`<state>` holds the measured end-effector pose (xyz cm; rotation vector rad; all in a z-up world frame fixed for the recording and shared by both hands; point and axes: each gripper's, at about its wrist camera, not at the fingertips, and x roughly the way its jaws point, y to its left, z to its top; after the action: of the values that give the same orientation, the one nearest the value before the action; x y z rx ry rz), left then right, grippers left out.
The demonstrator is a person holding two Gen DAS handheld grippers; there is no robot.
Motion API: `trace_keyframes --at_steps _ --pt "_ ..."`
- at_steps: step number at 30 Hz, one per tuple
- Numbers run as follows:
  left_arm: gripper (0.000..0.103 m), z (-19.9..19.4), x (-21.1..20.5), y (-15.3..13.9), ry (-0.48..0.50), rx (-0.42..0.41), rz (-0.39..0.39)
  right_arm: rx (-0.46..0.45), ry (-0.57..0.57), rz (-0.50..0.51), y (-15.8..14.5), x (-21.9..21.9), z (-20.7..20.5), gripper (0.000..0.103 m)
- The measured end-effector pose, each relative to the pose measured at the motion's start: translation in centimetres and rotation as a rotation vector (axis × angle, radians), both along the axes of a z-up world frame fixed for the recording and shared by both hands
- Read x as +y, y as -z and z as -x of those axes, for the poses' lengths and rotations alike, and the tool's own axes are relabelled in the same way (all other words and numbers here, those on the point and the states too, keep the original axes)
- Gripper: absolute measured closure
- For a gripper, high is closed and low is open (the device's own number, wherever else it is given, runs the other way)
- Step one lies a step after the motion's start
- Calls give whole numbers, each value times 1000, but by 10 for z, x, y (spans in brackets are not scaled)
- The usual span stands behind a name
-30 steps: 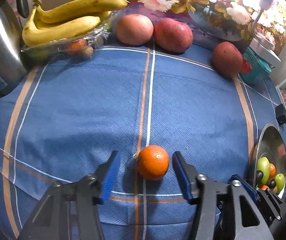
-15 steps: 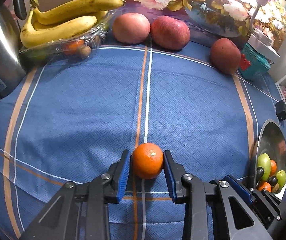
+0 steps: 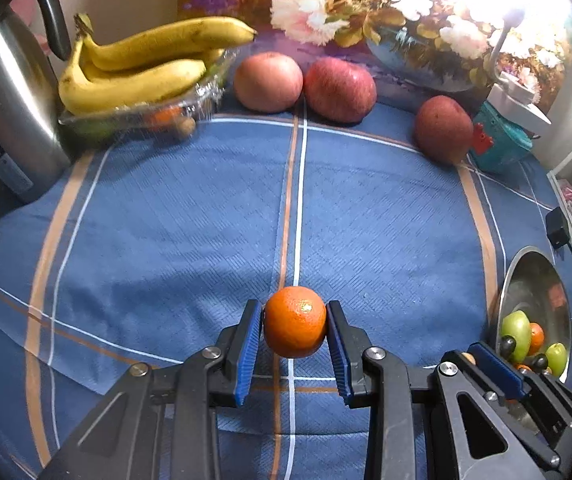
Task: Organize fruits
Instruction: 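Carry the held orange and kiwi over the steel plate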
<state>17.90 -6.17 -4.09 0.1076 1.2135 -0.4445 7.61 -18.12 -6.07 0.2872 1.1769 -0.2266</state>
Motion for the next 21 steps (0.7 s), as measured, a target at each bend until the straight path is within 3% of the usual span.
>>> trace_keyframes --at_steps 21 --pt "68 44 10 -53 -3 -119 -8 -117 18 78 -66 -13 31 79"
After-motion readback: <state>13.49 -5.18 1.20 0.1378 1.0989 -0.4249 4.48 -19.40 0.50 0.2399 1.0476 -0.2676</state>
